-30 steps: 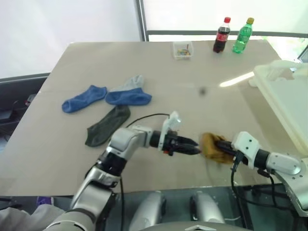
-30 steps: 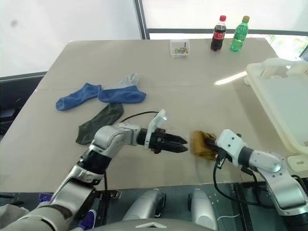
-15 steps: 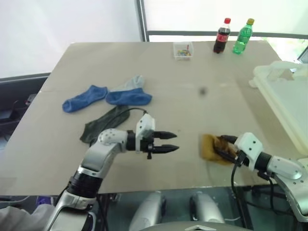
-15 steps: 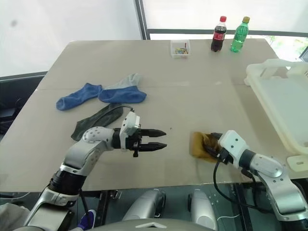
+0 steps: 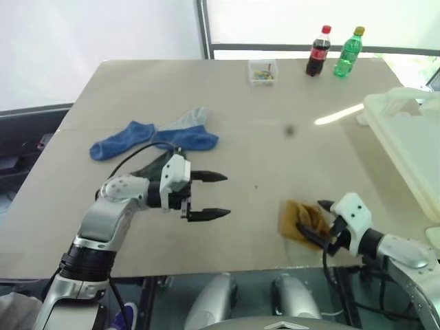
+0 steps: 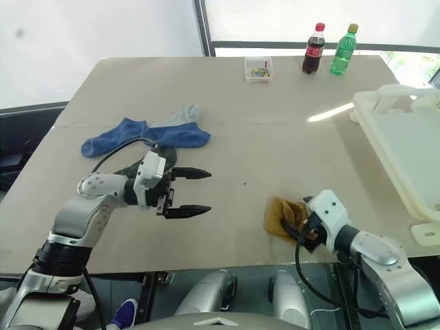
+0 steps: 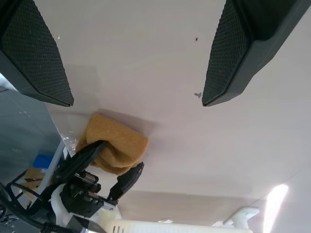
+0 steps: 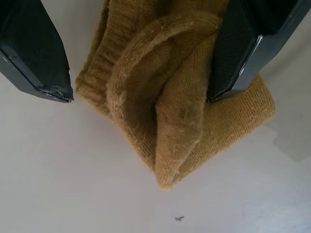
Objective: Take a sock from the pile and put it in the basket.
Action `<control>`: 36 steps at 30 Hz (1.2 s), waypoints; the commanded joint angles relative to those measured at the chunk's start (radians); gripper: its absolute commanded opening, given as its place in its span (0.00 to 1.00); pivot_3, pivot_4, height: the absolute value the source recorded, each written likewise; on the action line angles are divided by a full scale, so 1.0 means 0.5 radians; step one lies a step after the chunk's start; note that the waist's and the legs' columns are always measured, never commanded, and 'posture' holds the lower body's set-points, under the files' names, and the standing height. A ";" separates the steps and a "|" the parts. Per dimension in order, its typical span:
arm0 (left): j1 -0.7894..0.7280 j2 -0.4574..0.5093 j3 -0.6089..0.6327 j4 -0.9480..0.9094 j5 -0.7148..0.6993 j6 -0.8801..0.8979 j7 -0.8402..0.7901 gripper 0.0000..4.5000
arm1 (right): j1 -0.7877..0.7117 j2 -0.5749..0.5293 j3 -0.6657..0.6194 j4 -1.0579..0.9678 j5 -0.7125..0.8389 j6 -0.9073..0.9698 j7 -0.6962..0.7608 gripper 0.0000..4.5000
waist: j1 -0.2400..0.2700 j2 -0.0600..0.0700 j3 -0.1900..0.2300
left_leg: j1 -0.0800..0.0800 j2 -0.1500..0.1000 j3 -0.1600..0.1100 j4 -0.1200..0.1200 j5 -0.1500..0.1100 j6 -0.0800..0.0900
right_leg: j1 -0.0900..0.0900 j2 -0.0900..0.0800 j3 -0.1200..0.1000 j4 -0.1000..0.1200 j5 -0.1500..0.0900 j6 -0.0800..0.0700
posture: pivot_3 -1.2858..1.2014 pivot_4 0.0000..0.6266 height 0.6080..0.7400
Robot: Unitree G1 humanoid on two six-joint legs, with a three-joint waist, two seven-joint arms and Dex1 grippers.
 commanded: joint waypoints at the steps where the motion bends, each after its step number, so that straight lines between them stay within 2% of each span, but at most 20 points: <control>1: -0.010 -0.009 0.000 -0.100 -0.033 -0.075 -0.040 0.99 | 0.074 -0.078 0.092 0.024 -0.125 0.093 -0.063 1.00 | 0.000 0.000 0.000 | 0.000 0.000 0.000 0.000 0.000 0.000 | 0.000 0.000 -0.001 0.000 0.000 0.000 | 0.52 0.24 1.00; 4: 0.001 -0.001 -0.002 -0.125 -0.063 -0.044 -0.067 1.00 | 0.097 -0.130 0.131 0.060 -0.189 0.081 -0.084 0.83 | 0.001 -0.001 -0.001 | 0.000 0.000 -0.001 0.000 0.000 0.000 | 0.001 0.000 -0.001 -0.001 0.000 0.000 | 0.52 0.24 1.00; 5: 0.004 0.005 -0.004 -0.131 -0.067 -0.044 -0.078 1.00 | 0.103 -0.140 0.130 0.058 -0.188 0.078 -0.078 0.70 | 0.004 -0.003 -0.003 | 0.000 0.000 -0.001 0.000 0.000 0.000 | 0.001 0.000 -0.001 -0.001 0.000 0.000 | 0.52 0.24 1.00; 6: 0.005 0.005 -0.005 -0.134 -0.067 -0.050 -0.086 1.00 | 0.106 -0.146 0.127 0.055 -0.181 0.074 -0.073 0.66 | 0.006 -0.004 -0.003 | 0.001 0.000 -0.001 0.000 0.000 0.000 | 0.002 0.000 -0.001 -0.001 0.000 0.000 | 0.52 0.24 1.00; 9: -0.003 -0.023 -0.007 -0.100 -0.039 -0.094 -0.067 1.00 | 0.111 -0.161 0.114 0.080 -0.173 0.025 -0.053 0.35 | 0.006 -0.004 -0.003 | 0.004 0.000 -0.004 0.000 0.000 0.000 | 0.009 0.000 -0.004 -0.007 0.000 0.000 | 0.52 0.24 1.00; 10: -0.009 -0.039 -0.004 -0.098 -0.043 -0.092 -0.049 1.00 | 0.099 -0.138 0.082 0.075 -0.134 0.029 -0.054 0.30 | 0.006 -0.004 -0.003 | 0.008 0.000 -0.006 0.000 -0.001 0.001 | 0.014 0.000 -0.006 -0.011 0.000 0.000 | 0.52 0.24 1.00; 13: -0.018 -0.081 -0.010 -0.100 -0.034 -0.096 -0.003 1.00 | 0.015 -0.014 -0.071 0.062 0.066 -0.014 -0.027 0.01 | 0.006 -0.005 -0.002 | 0.018 0.000 -0.010 -0.001 -0.002 0.003 | 0.029 0.000 -0.011 -0.018 0.000 0.001 | 0.52 0.24 1.00; 16: -0.018 -0.131 -0.013 -0.102 -0.011 -0.108 0.068 1.00 | -0.203 0.155 -0.339 0.119 0.338 0.022 -0.087 0.01 | 0.000 -0.001 0.001 | 0.023 0.000 -0.009 -0.002 -0.002 0.004 | 0.034 -0.001 -0.009 -0.019 0.000 0.001 | 0.52 0.24 1.00; 20: -0.013 -0.173 -0.004 -0.115 -0.010 -0.108 0.150 1.00 | -0.566 0.194 -0.656 0.331 0.524 0.094 -0.206 0.01 | -0.009 0.004 0.004 | 0.023 0.001 -0.006 -0.005 -0.002 0.004 | 0.031 0.001 -0.006 -0.017 0.000 0.001 | 0.52 0.24 1.00; 24: -0.029 -0.223 -0.013 -0.125 -0.004 -0.094 0.243 1.00 | -0.988 0.055 -0.946 0.691 0.647 0.143 -0.262 0.01 | -0.002 0.008 0.006 | 0.022 0.000 -0.006 -0.008 -0.002 0.003 | 0.029 0.001 -0.006 -0.017 0.000 0.000 | 0.52 0.24 1.00; 28: -0.031 -0.259 -0.010 -0.144 0.003 -0.083 0.320 1.00 | -1.273 -0.084 -1.053 0.986 0.687 0.137 -0.252 0.01 | 0.000 0.008 0.006 | 0.019 0.000 -0.006 -0.011 0.001 -0.001 | 0.027 0.000 -0.007 -0.020 0.000 -0.001 | 0.52 0.24 1.00; 32: -0.018 -0.270 -0.017 -0.163 0.011 -0.078 0.371 1.00 | -1.350 -0.183 -1.041 1.070 0.711 0.106 -0.132 0.01 | -0.002 0.008 0.006 | 0.016 0.001 -0.003 -0.012 0.001 -0.001 | 0.023 0.000 -0.002 -0.022 0.000 -0.001 | 0.52 0.24 1.00; 36: -0.003 -0.266 -0.007 -0.175 0.001 -0.065 0.411 1.00 | -1.194 -0.359 -1.073 0.876 0.866 0.273 0.075 0.01 | -0.002 0.009 0.006 | -0.002 0.001 0.000 -0.007 0.001 -0.001 | 0.006 0.000 0.000 -0.017 0.000 0.000 | 0.52 0.24 1.00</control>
